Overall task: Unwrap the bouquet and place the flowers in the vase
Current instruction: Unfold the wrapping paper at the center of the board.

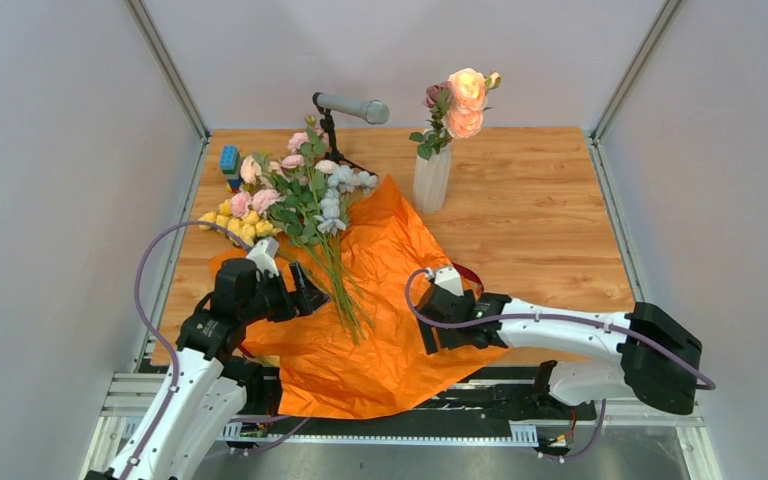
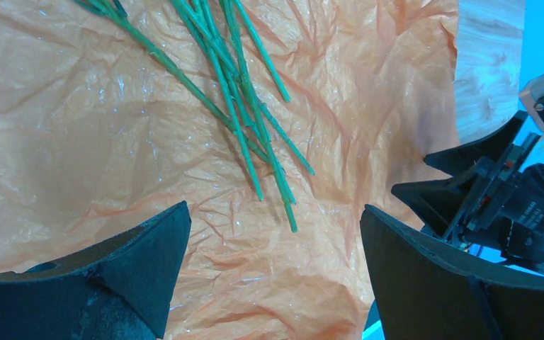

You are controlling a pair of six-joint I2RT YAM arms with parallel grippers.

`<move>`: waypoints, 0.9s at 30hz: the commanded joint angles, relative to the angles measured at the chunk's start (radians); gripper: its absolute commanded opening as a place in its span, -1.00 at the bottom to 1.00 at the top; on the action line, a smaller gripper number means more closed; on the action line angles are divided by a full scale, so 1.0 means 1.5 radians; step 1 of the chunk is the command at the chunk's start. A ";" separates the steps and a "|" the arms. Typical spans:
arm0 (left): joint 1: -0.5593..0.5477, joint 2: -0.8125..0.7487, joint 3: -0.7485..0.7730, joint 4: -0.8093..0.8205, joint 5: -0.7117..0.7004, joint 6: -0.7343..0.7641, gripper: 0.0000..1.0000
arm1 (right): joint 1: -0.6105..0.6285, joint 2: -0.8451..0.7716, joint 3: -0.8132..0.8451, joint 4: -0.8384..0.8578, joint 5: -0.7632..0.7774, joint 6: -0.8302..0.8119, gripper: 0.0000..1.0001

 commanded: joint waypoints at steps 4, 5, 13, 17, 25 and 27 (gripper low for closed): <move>-0.009 0.000 -0.034 0.016 0.051 -0.027 0.90 | -0.043 -0.077 -0.098 0.041 -0.026 0.088 0.69; -0.018 0.006 -0.039 0.020 0.051 -0.030 0.89 | -0.053 -0.080 -0.108 0.051 -0.032 0.084 0.69; -0.081 0.043 -0.020 0.034 -0.004 -0.041 0.92 | -0.122 -0.160 -0.068 0.068 -0.048 -0.058 0.87; -0.081 0.070 -0.008 0.092 -0.011 -0.054 0.97 | -0.204 -0.175 -0.019 0.097 -0.118 -0.158 0.89; -0.081 0.113 0.015 0.151 -0.112 -0.043 1.00 | -0.359 -0.057 0.079 0.204 -0.310 -0.290 0.72; -0.081 0.112 0.006 0.162 -0.129 -0.046 1.00 | -0.395 -0.023 0.089 0.252 -0.380 -0.310 0.65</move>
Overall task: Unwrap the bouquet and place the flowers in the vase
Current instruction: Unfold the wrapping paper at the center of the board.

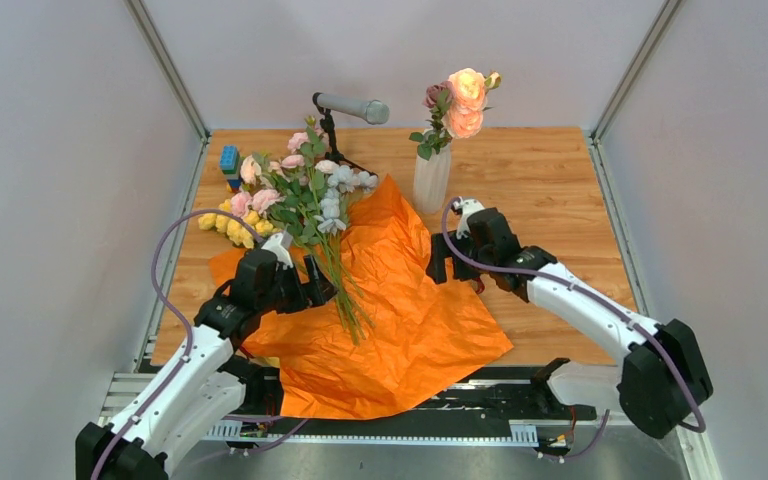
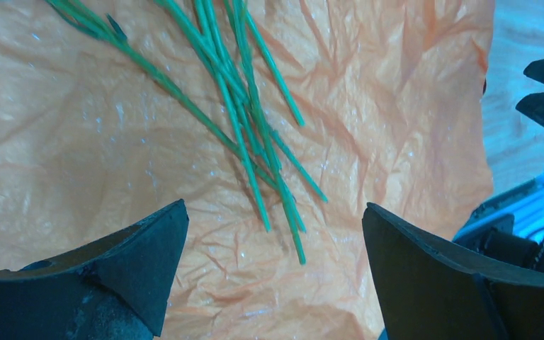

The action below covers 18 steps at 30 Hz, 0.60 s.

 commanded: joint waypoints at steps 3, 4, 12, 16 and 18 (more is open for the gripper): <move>-0.001 -0.010 -0.008 0.072 -0.071 -0.015 1.00 | -0.109 0.115 0.056 0.157 -0.243 -0.098 0.54; -0.001 -0.014 -0.019 0.074 -0.073 -0.020 1.00 | -0.122 0.135 0.065 0.161 -0.259 -0.102 0.51; 0.000 -0.091 -0.098 0.031 -0.114 -0.042 1.00 | -0.173 0.261 0.100 0.205 -0.352 -0.107 0.13; 0.000 -0.157 -0.117 -0.006 -0.133 -0.056 1.00 | -0.188 0.283 0.098 0.203 -0.318 -0.088 -0.83; 0.001 -0.175 -0.116 -0.016 -0.131 -0.058 1.00 | -0.197 0.286 0.098 0.182 -0.249 -0.067 -1.00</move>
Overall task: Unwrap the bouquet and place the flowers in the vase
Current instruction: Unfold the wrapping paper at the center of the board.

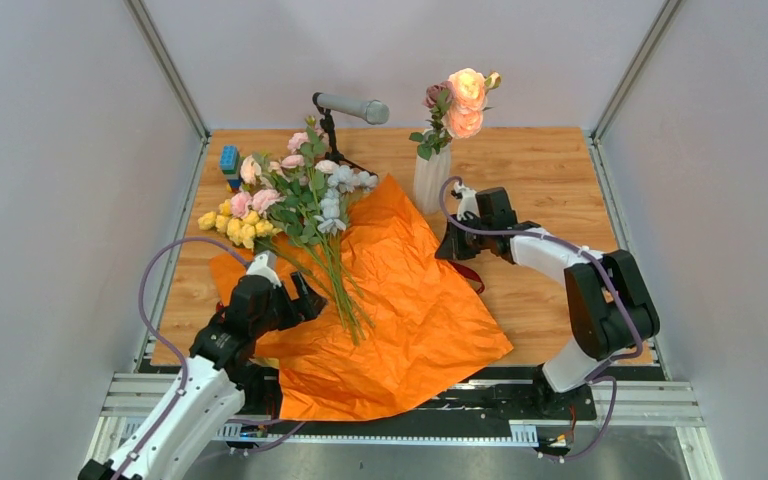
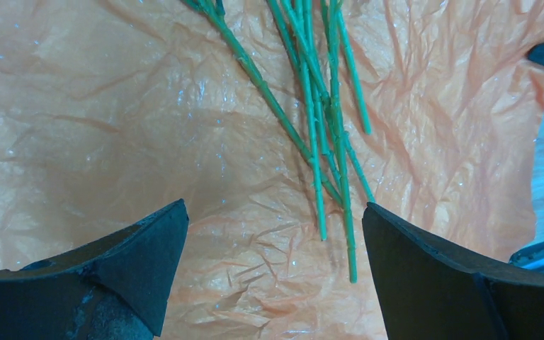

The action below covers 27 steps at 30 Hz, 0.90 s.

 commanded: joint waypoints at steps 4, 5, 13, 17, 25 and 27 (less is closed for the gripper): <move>0.002 -0.028 0.033 -0.033 -0.011 -0.003 1.00 | -0.034 0.023 0.021 -0.019 0.117 0.048 -1.00; 0.004 -0.020 0.043 -0.031 -0.005 0.001 1.00 | -0.035 0.027 0.021 -0.024 0.125 0.051 -1.00; 0.053 0.128 0.240 -0.053 0.040 0.166 1.00 | -0.034 -0.005 0.027 -0.045 0.140 0.042 -0.40; 0.084 0.225 0.385 -0.072 0.031 0.264 1.00 | -0.033 -0.075 0.016 -0.064 0.180 0.039 0.16; 0.146 0.339 0.514 -0.017 0.089 0.296 1.00 | 0.002 -0.281 -0.056 -0.097 0.234 0.074 0.37; 0.147 0.351 0.531 -0.009 0.084 0.304 1.00 | 0.033 -0.319 -0.080 -0.086 0.229 0.097 0.36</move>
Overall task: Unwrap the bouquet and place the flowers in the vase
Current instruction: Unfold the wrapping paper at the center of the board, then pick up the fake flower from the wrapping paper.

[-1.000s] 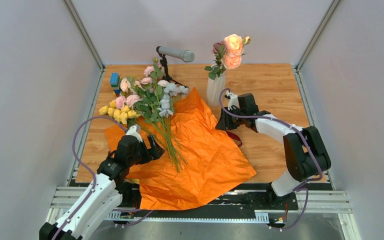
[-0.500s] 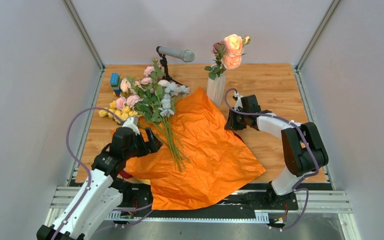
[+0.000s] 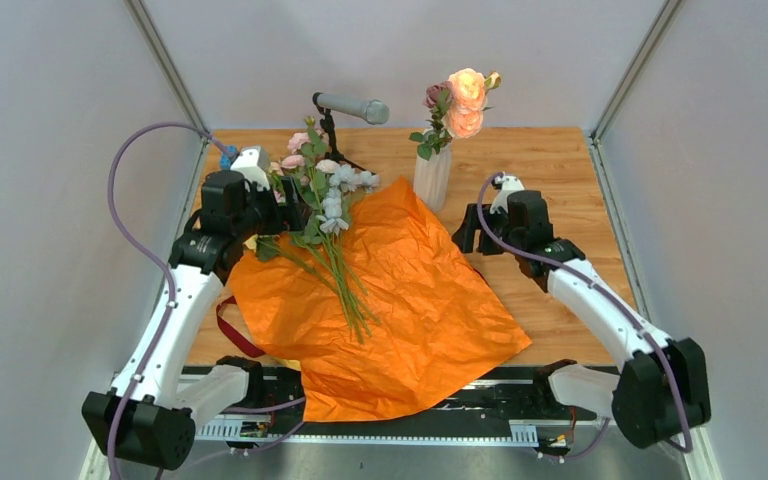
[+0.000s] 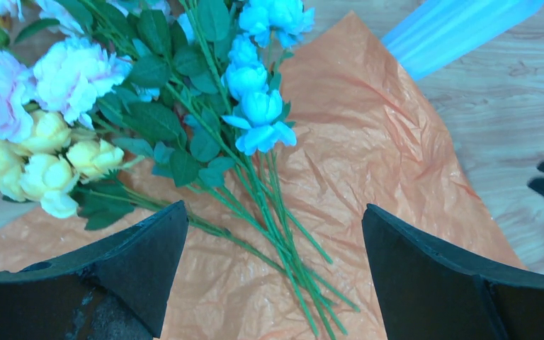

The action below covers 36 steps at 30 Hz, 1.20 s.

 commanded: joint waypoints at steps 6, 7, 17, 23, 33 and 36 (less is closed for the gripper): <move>0.016 -0.024 -0.040 0.121 -0.039 0.058 1.00 | 0.239 -0.083 -0.079 0.104 0.069 0.118 0.27; 0.021 -0.024 -0.041 0.112 -0.026 0.064 1.00 | 0.269 -0.067 -0.073 0.123 0.079 0.126 0.25; 0.022 -0.066 -0.061 0.099 -0.047 0.101 1.00 | 0.385 0.283 0.152 0.215 0.049 0.148 0.01; 0.023 -0.070 -0.057 0.088 -0.065 0.112 1.00 | 0.383 0.451 0.314 0.192 0.036 0.143 -0.04; 0.033 -0.087 -0.056 0.086 -0.071 0.120 1.00 | 0.374 0.584 0.471 0.075 0.165 0.144 -0.21; 0.034 -0.084 -0.055 0.088 -0.059 0.117 1.00 | 0.367 0.581 0.468 0.074 0.177 0.144 -0.21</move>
